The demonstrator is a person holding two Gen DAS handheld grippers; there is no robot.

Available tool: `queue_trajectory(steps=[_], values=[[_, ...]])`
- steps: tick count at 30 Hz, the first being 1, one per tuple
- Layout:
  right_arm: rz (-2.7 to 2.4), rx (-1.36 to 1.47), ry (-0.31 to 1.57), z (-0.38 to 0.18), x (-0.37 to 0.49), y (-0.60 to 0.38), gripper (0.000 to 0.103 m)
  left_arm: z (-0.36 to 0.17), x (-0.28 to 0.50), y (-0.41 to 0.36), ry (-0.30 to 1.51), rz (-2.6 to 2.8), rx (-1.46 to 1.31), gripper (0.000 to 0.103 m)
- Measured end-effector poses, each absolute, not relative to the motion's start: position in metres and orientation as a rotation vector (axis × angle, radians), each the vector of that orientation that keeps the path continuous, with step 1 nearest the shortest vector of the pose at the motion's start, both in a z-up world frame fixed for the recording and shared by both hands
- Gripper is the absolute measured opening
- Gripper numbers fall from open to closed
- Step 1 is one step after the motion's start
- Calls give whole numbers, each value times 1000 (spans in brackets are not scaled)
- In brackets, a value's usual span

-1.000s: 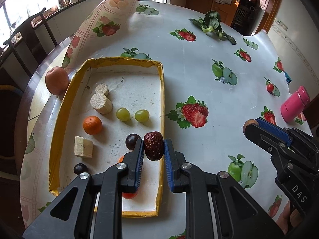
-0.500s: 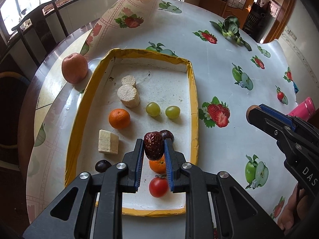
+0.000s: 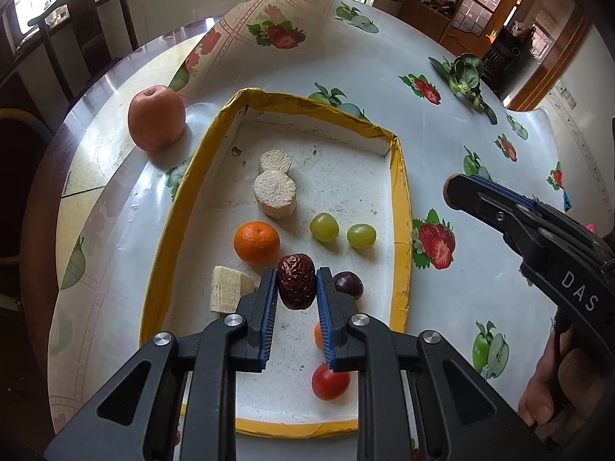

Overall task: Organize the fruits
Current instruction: 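Carry the red date into the tray with the left tool while the right tool carries the brown fruit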

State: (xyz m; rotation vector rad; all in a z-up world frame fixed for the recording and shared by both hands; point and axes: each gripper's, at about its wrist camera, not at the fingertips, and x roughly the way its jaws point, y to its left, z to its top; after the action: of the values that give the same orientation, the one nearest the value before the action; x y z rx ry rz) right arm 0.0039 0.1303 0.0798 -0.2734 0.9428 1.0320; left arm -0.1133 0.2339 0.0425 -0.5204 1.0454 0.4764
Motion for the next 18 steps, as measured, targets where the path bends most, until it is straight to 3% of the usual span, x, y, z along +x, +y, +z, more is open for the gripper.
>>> queue_trajectory(steps=[18], values=[[1030,-331,1038,22,36,191,22,2,-71,238,1123,434,-533,18]])
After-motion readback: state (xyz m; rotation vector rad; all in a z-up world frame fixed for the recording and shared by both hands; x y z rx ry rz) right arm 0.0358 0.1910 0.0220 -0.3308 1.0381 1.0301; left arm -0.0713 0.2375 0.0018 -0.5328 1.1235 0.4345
